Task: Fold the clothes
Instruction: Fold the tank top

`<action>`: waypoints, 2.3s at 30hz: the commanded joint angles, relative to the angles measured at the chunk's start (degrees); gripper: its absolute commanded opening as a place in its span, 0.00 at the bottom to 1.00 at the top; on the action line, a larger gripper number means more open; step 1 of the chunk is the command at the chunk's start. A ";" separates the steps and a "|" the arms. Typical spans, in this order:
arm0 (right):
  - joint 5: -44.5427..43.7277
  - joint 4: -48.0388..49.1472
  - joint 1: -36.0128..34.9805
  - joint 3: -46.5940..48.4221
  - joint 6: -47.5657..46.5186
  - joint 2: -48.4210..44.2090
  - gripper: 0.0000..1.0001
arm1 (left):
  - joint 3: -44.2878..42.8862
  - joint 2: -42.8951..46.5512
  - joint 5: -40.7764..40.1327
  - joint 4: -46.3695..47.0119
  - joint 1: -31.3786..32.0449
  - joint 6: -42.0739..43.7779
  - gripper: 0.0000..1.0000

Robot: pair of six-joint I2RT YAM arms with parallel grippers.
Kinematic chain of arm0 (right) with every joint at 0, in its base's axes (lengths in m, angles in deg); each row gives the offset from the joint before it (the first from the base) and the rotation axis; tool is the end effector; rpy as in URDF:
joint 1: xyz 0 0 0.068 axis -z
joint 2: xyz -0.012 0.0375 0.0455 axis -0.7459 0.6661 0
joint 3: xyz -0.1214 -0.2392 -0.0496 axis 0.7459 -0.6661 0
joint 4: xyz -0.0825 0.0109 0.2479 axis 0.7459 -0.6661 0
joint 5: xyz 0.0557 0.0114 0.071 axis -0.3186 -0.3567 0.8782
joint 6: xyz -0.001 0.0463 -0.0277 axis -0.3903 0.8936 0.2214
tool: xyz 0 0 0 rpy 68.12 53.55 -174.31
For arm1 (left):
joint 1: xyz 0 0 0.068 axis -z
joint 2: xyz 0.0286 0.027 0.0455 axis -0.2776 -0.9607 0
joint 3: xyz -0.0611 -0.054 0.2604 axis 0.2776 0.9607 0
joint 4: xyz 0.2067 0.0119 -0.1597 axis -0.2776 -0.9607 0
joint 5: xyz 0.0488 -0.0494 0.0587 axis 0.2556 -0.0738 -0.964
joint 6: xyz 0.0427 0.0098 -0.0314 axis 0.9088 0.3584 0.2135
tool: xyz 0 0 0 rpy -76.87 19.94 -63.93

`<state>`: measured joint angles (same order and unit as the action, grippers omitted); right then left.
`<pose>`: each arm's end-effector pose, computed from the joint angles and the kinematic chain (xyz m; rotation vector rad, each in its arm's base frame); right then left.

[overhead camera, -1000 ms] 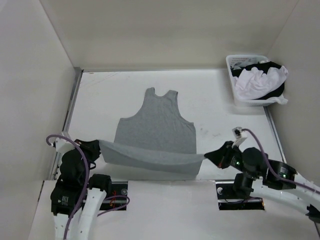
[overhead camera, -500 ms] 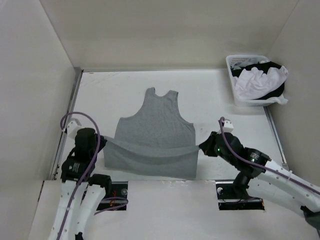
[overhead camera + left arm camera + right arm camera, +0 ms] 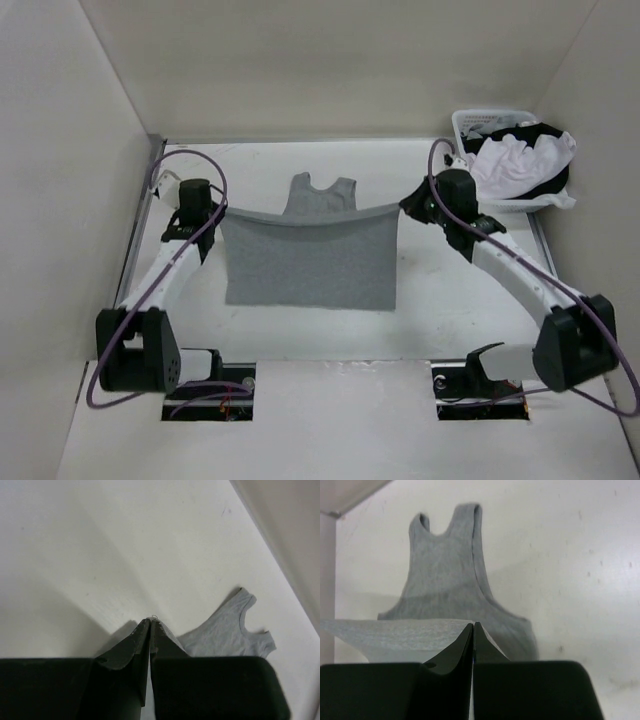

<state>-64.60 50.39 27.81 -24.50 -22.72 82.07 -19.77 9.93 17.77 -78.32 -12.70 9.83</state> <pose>0.2659 0.0976 0.2869 0.3359 2.0773 0.5817 0.2711 -0.0047 0.2615 -1.0164 1.8628 -0.2042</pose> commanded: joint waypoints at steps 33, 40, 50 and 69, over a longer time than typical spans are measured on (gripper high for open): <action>-9.07 17.46 -9.14 -19.67 5.32 -1.52 0.18 | 24.68 16.81 10.84 7.13 -2.31 -0.41 0.35; -8.73 15.53 -10.03 -27.33 7.17 -8.05 0.47 | 27.16 13.96 20.42 12.12 -5.14 -0.41 0.45; -7.23 17.54 -8.62 -28.74 7.97 -5.77 0.51 | 27.16 3.92 21.14 18.81 -6.72 -2.17 0.38; -3.54 17.81 -10.03 -27.16 10.07 2.41 0.52 | 28.83 -2.66 20.78 22.41 -9.44 -2.78 0.16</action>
<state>-69.97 66.74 18.54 -52.91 -13.80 83.45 8.60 8.95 38.56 -57.18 -21.48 6.95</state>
